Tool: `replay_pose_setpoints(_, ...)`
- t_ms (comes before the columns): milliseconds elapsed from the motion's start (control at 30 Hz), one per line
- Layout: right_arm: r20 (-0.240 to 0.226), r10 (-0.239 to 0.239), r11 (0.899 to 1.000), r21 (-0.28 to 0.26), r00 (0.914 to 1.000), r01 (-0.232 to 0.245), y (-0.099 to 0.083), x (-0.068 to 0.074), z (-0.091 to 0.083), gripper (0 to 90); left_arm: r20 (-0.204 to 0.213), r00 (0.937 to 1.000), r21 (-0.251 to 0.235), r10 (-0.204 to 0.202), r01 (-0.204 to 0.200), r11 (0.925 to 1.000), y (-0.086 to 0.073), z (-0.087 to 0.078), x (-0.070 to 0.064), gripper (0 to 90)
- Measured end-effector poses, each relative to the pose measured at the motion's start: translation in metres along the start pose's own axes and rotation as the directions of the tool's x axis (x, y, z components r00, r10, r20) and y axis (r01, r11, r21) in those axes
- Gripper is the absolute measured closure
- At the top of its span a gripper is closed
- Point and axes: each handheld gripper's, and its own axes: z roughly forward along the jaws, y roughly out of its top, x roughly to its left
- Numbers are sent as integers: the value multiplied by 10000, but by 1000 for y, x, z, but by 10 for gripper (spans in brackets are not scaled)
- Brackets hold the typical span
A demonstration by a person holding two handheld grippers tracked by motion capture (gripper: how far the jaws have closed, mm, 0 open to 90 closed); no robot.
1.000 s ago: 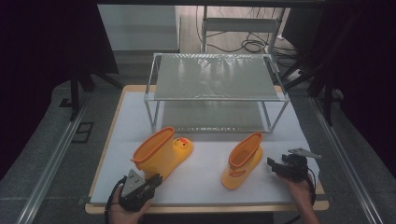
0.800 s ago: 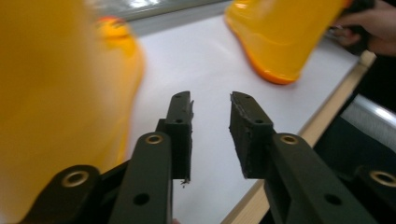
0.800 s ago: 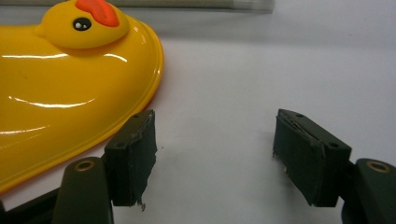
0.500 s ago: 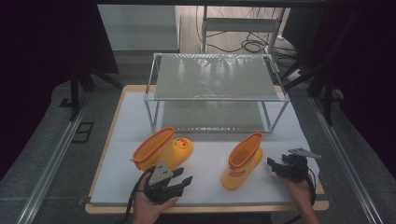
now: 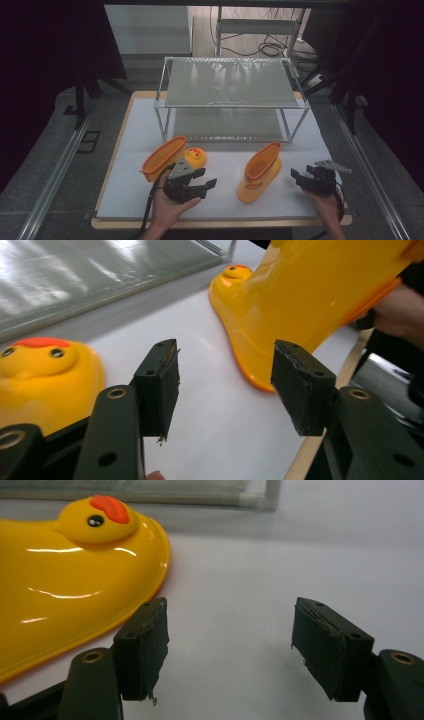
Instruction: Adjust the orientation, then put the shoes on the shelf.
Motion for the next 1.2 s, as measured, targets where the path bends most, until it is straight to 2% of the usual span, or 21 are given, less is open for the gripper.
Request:
replay_pose_setpoints(167,1,23,10000,-2,10000,-23,0,-2,0,312,311,9995,241,22,-30,9997,12,0,-2,429)
replay_pose_setpoints(233,-18,-25,10000,69,10000,25,-1,-2,0,312,404,9990,450,188,-206,9988,20,0,-5,420)
replay_pose_setpoints(500,-109,-127,9996,252,9999,129,-3,0,3,313,1073,9937,753,330,-412,9963,54,0,-10,411)
replay_pose_setpoints(667,-170,-84,9989,458,9998,92,-4,0,5,312,1559,9875,1216,248,-441,9916,70,2,-14,409)
replay_pose_setpoints(900,-149,-64,9986,520,9999,71,-4,-2,5,313,1787,9829,1572,444,-730,9849,96,1,-26,412)
replay_pose_setpoints(1100,-145,-63,9987,514,9999,71,-4,-2,5,313,2173,9759,1707,200,-582,9836,116,5,-23,409)
replay_pose_setpoints(1200,-146,-59,9986,520,9999,67,-4,-2,5,313,2220,9750,1819,71,-486,9821,122,9,-20,408)
